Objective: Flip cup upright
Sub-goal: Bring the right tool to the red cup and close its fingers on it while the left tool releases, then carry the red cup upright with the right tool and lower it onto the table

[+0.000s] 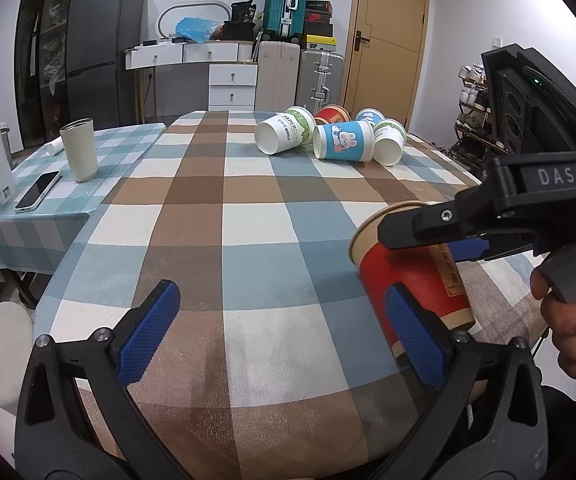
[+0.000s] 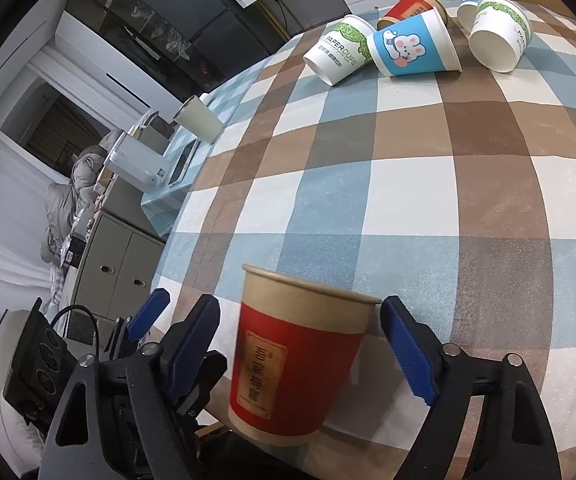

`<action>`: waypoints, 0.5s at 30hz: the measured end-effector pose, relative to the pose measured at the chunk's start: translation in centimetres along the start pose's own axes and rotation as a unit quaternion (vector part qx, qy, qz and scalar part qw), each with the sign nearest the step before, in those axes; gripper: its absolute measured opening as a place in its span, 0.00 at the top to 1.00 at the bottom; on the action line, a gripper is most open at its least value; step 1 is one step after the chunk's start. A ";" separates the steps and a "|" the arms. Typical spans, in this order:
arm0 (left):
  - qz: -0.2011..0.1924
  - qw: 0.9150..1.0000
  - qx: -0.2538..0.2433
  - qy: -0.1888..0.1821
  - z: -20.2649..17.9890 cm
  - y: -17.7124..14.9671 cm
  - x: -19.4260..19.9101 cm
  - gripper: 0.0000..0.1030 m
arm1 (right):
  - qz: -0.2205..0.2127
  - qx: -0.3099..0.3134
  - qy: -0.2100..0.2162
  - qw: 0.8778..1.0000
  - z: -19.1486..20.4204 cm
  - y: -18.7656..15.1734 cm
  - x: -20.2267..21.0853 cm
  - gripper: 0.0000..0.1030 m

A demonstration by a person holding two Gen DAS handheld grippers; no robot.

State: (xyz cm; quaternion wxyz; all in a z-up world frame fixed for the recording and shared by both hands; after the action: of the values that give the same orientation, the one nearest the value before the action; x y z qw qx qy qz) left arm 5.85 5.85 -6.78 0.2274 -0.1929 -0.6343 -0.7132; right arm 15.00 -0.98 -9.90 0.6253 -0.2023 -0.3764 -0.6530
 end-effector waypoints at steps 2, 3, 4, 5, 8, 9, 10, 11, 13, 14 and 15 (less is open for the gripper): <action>-0.002 1.000 0.000 0.001 0.1 0.0 0.0 0.01 | 0.005 -0.004 -0.001 1.000 -0.2 0.0 -0.1 0.29; -0.003 1.000 0.000 0.002 0.1 0.1 0.1 0.01 | 0.007 -0.006 0.001 1.000 -0.2 0.0 -0.1 0.30; -0.004 1.000 0.000 0.002 0.1 0.2 0.1 0.01 | 0.007 -0.006 0.002 1.000 -0.3 0.0 0.0 0.33; -0.004 1.000 0.001 0.003 0.2 0.2 0.1 0.01 | 0.007 -0.005 0.002 1.000 -0.3 0.0 0.0 0.34; -0.005 1.000 0.003 0.003 0.2 0.2 0.2 0.01 | 0.000 0.002 0.000 1.000 -0.3 0.1 0.4 0.36; -0.005 1.000 0.004 0.002 0.2 0.3 0.3 0.01 | -0.005 0.006 0.000 1.000 -0.4 0.2 0.6 0.36; -0.006 1.000 0.003 0.002 0.2 0.3 0.2 0.01 | -0.008 0.008 -0.001 1.000 -0.4 0.3 0.7 0.36; -0.005 1.000 0.003 0.003 0.2 0.3 0.2 0.01 | -0.018 0.014 0.001 1.000 -0.3 0.4 1.0 0.37; -0.005 1.000 0.003 0.002 0.2 0.3 0.2 0.01 | -0.042 0.027 0.001 0.999 -0.3 0.8 1.6 0.37; -0.004 1.000 0.002 0.002 0.2 0.3 0.2 0.01 | -0.052 0.034 0.005 0.998 -0.2 0.9 1.9 0.37; -0.004 1.000 0.001 0.002 0.2 0.3 0.2 0.01 | -0.064 0.041 0.007 0.997 -0.1 1.0 2.3 0.37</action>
State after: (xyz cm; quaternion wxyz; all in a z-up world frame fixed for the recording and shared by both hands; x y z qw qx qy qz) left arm 5.81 5.99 -6.39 0.2261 -0.1888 -0.6357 -0.7135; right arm 15.67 -2.54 -8.08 0.5928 -0.1474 -0.4104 -0.6771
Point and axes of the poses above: each gripper's, at about its wrist camera, not at the fingertips, and x roughly against the way its jaws point, z to its left, y to its top, the point moved 9 cm from there along -x, roughly the way its jaws point, and after that the axes turned 15 degrees about -x, right-handed, at the moved point
